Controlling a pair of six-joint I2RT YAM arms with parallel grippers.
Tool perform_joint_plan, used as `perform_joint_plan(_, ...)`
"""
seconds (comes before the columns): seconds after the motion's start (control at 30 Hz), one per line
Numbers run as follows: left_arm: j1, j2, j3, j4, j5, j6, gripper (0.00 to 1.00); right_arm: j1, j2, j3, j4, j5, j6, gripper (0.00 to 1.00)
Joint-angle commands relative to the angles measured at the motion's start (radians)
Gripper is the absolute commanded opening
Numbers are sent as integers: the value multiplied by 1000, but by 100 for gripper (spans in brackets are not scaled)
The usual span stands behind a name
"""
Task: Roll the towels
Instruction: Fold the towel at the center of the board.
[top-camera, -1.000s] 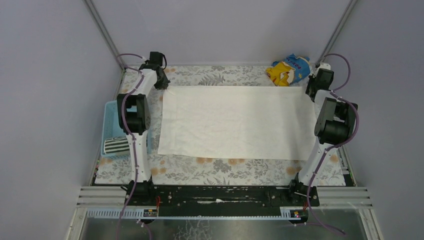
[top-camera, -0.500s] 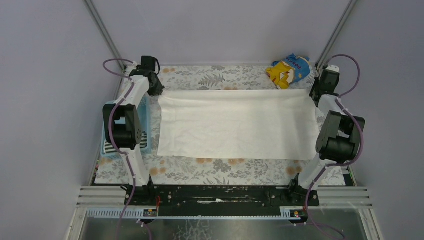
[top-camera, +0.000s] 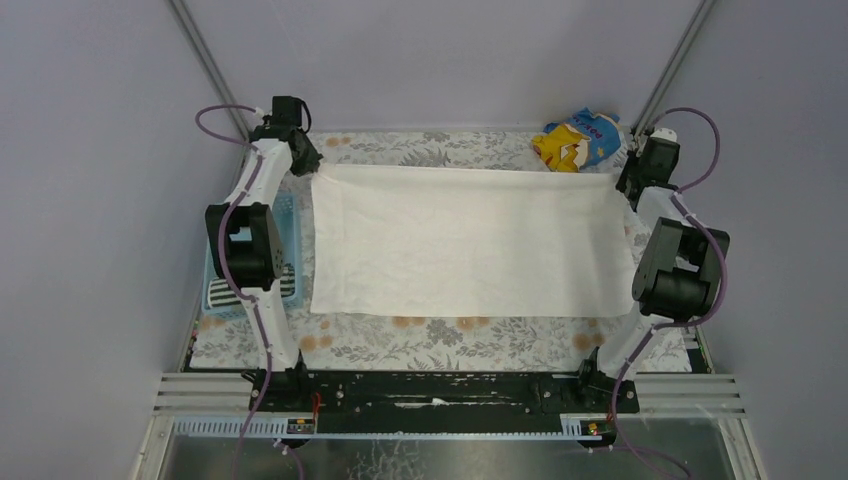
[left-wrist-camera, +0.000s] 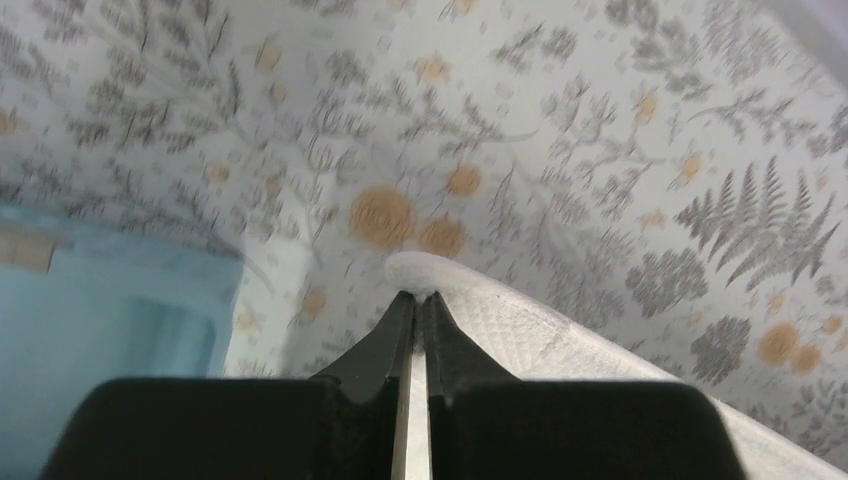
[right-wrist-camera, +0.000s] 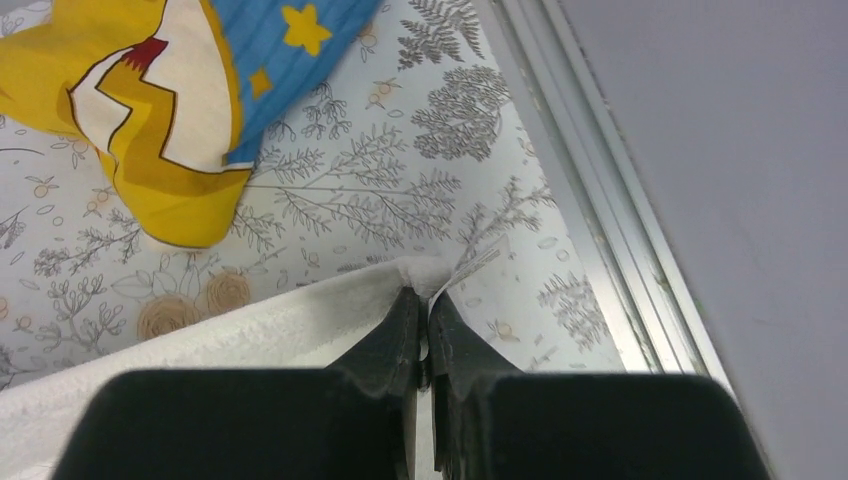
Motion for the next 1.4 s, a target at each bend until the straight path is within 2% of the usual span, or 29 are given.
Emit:
perform_joint_plan(0.0,61,99,174,-6,-120,26,0,-39,85,113,93,34,-31,0)
perform_joint_plan(0.17,65,187,291,-12,-119,41,0,-39,188,212,115,-22,-28,0)
perform_joint_plan(0.37,70,244,361,-9,-120,48,0,-39,265,324,125,-89,-27,0)
perform_joint_plan(0.67,81,218,362,-7,-101,48,0,-39,241,315,138,-129,-29,0)
perform_joint_plan(0.83,83,117,249,12,-94,44,0,-38,160,247,118,-81,-31,0)
perform_joint_plan(0.97,86,-3,102,39,-97,28,0,-39,68,179,87,-12,-14,0)
perform_joint_plan(1.37,116,-355,-346,64,-113,-51,0,-48,-308,-166,54,230,43,1)
